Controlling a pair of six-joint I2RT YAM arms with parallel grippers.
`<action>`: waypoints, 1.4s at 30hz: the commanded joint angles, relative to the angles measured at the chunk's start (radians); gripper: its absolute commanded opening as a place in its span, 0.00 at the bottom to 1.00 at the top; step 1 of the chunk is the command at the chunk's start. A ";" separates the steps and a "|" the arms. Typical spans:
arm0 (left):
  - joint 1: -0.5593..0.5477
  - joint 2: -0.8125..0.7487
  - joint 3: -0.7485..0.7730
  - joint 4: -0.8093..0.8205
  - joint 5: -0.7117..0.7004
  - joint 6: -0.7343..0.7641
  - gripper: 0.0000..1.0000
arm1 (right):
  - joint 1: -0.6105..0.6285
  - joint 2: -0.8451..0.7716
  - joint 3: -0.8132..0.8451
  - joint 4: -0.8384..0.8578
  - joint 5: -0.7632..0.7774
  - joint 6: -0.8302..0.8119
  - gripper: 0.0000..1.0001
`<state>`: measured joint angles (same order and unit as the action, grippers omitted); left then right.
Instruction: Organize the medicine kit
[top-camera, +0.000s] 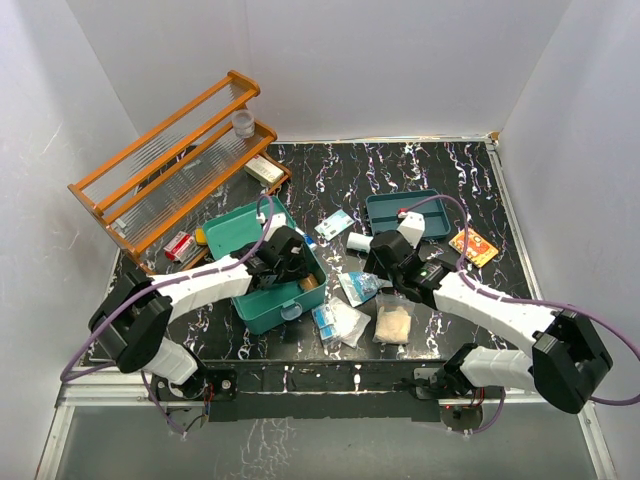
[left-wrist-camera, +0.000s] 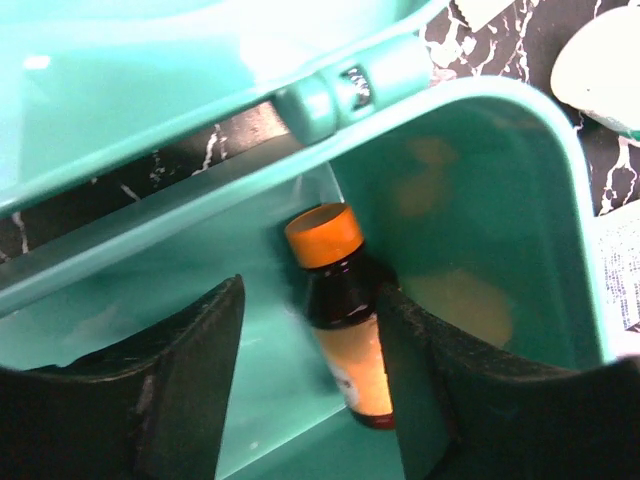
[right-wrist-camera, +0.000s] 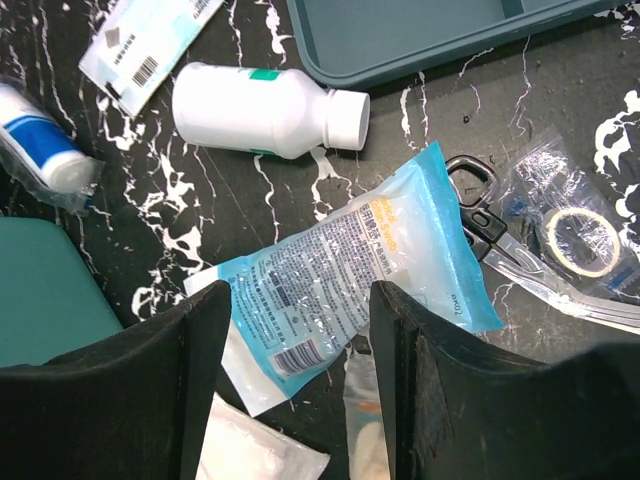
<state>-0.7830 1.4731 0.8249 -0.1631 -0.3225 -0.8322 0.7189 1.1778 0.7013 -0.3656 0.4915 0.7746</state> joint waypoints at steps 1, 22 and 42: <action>-0.005 0.036 0.037 0.079 0.030 0.045 0.48 | -0.001 0.021 0.055 0.004 0.020 -0.044 0.55; -0.005 -0.034 0.164 -0.175 0.049 0.118 0.56 | -0.007 0.041 0.111 0.006 0.041 -0.064 0.53; -0.005 -0.126 0.531 -0.185 0.373 0.782 0.85 | -0.262 -0.005 0.156 0.174 -0.084 -0.120 0.54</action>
<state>-0.7849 1.2083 1.2613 -0.4137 -0.1131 -0.2798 0.5385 1.2140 0.8043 -0.2729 0.4625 0.6708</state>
